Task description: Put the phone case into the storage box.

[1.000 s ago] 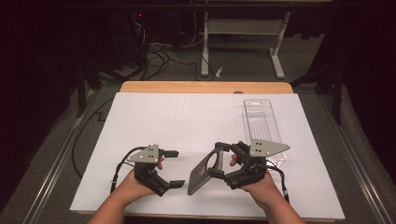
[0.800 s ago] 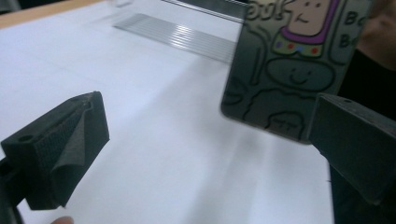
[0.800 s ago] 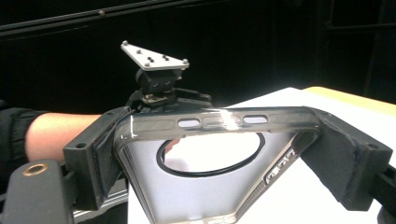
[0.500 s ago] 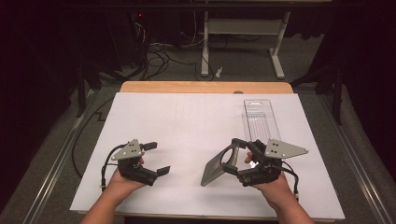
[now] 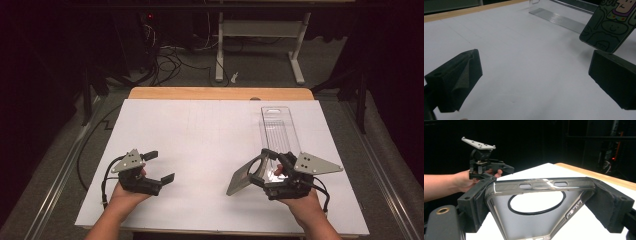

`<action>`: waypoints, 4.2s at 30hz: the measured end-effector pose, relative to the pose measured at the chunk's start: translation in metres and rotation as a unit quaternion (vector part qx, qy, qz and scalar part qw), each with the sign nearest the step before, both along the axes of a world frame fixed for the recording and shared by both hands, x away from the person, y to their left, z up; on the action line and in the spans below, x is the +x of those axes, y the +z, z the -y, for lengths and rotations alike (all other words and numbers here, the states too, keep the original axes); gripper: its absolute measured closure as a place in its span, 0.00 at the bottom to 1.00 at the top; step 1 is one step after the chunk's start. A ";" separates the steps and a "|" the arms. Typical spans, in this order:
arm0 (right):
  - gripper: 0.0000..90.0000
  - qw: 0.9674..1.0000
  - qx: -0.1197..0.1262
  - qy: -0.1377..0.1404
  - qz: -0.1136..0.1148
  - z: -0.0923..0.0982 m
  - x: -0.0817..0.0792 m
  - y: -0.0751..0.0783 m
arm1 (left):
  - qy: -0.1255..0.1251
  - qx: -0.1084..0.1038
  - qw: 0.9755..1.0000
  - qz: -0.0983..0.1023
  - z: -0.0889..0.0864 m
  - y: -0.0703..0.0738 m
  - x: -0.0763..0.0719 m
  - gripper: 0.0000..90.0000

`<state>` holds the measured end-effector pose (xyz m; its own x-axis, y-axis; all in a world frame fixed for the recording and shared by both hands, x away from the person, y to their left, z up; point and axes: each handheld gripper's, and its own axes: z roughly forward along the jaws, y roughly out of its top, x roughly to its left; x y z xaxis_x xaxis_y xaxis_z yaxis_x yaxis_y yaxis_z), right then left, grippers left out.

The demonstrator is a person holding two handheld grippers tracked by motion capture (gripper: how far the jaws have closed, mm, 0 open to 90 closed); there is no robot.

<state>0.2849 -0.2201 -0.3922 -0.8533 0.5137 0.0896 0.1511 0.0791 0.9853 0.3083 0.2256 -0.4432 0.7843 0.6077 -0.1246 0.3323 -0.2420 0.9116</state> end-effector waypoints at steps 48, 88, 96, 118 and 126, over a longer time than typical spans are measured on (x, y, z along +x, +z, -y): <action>0.15 0.991 -0.004 -0.116 0.071 0.015 -0.012 0.016 | 0.043 -0.009 0.999 0.013 0.002 -0.004 -0.002 0.00; 0.15 0.973 0.033 -0.187 0.129 0.052 -0.025 0.055 | 0.049 0.005 0.999 0.019 0.004 -0.005 -0.002 0.00; 0.15 0.968 0.027 -0.211 0.132 0.060 -0.025 0.057 | 0.050 0.003 0.998 0.022 0.004 -0.004 -0.003 0.00; 0.15 0.952 0.014 -0.279 0.123 0.078 -0.020 0.049 | 0.048 0.010 0.999 0.022 0.005 -0.004 -0.003 0.00; 0.15 0.948 0.013 -0.294 0.123 0.083 -0.020 0.049 | 0.045 0.008 0.999 0.021 0.005 -0.004 -0.003 0.01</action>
